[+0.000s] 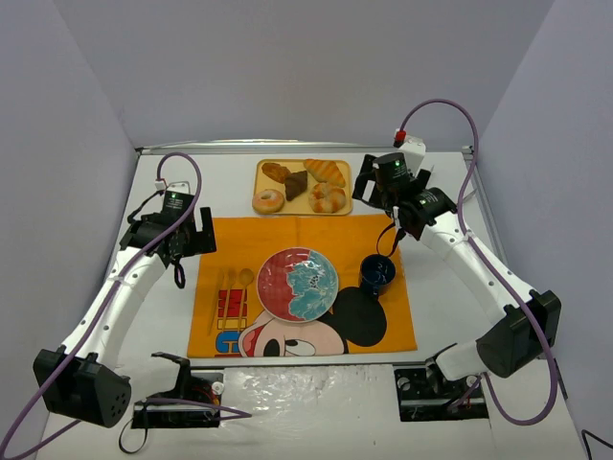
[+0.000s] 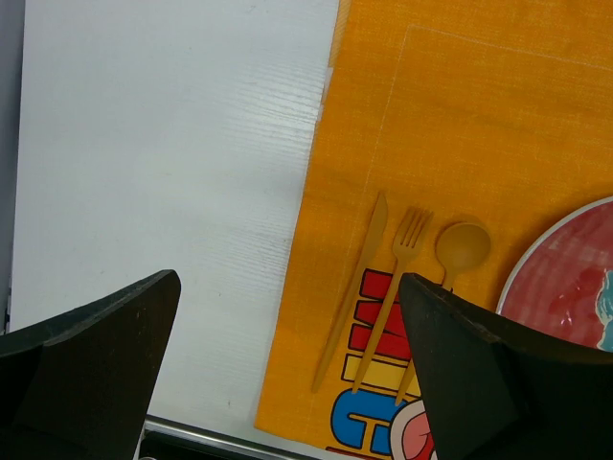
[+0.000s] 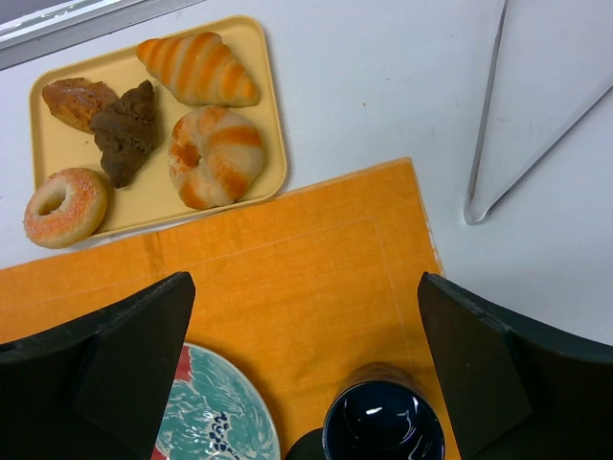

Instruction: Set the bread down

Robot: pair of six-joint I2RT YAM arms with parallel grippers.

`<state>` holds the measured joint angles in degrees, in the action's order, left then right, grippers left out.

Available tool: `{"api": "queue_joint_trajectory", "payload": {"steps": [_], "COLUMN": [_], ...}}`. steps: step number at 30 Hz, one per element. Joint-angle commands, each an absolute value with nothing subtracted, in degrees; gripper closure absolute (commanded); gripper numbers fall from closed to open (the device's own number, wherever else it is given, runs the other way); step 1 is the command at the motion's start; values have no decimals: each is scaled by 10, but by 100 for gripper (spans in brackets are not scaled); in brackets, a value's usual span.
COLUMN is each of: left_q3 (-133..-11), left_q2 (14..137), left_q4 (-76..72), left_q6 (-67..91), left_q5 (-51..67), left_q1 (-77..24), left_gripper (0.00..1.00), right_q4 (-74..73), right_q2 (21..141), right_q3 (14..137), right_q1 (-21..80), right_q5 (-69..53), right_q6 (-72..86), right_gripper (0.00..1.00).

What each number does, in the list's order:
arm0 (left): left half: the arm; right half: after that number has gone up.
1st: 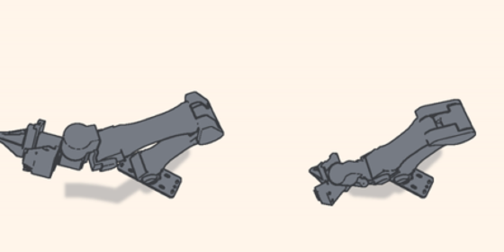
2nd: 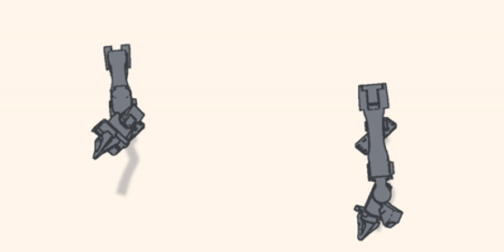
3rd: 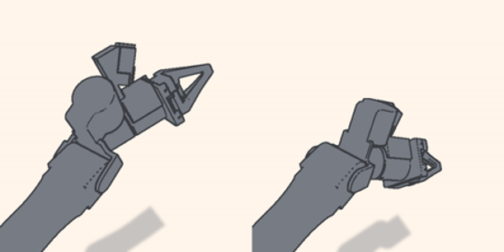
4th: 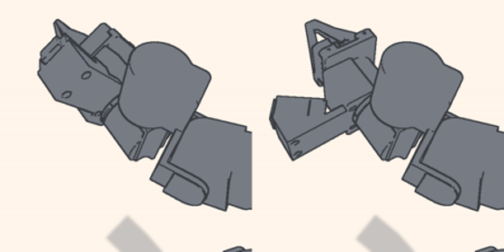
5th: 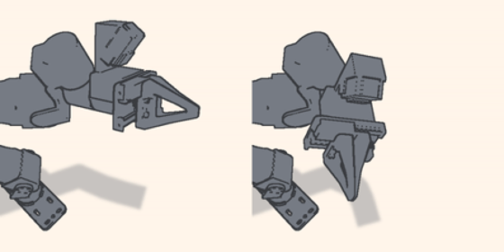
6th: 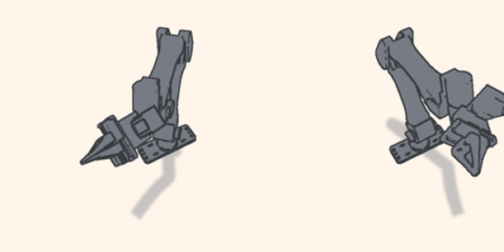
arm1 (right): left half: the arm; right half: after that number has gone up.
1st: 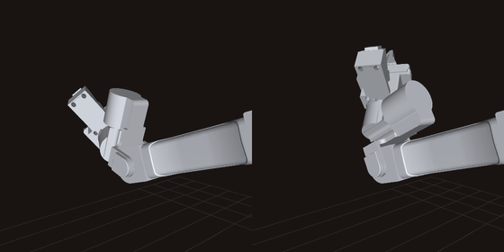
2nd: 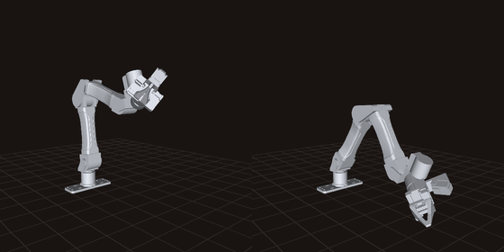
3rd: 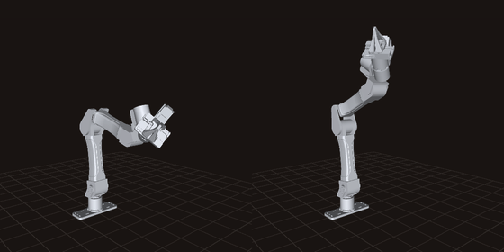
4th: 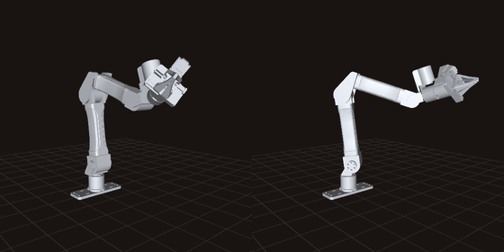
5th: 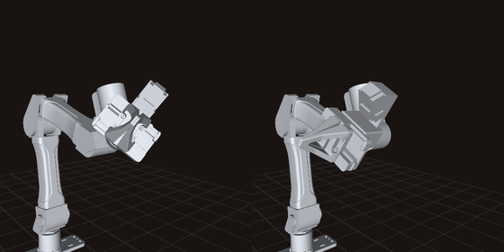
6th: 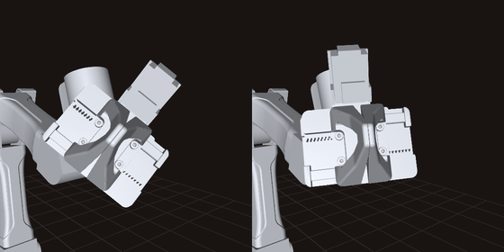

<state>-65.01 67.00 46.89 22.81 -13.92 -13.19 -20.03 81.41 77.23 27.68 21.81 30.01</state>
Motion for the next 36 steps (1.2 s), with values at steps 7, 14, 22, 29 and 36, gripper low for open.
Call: {"api": "queue_joint_trajectory", "payload": {"steps": [7, 14, 22, 29, 36], "left_q3": [-690, -706, -740, -745, -725], "left_q2": [659, 669, 695, 708, 705], "left_q4": [451, 453, 453, 436, 404], "left_q6": [230, 229, 223, 226, 240], "left_q5": [-149, -147, -150, -143, -130], "left_q1": [-137, -137, -136, -135, -135], "left_gripper": [3, 3, 3, 3, 3], "right_q4": [-178, -211, -250, -271, -295], "right_q2": [805, 880, 999, 1058, 1078], "right_q3": [773, 825, 922, 972, 967], "right_q1": [273, 241, 118, 71, 49], "right_q5": [245, 286, 245, 235, 258], "right_q6": [311, 333, 346, 337, 383], "right_gripper": [0, 0, 0, 0, 0]}}
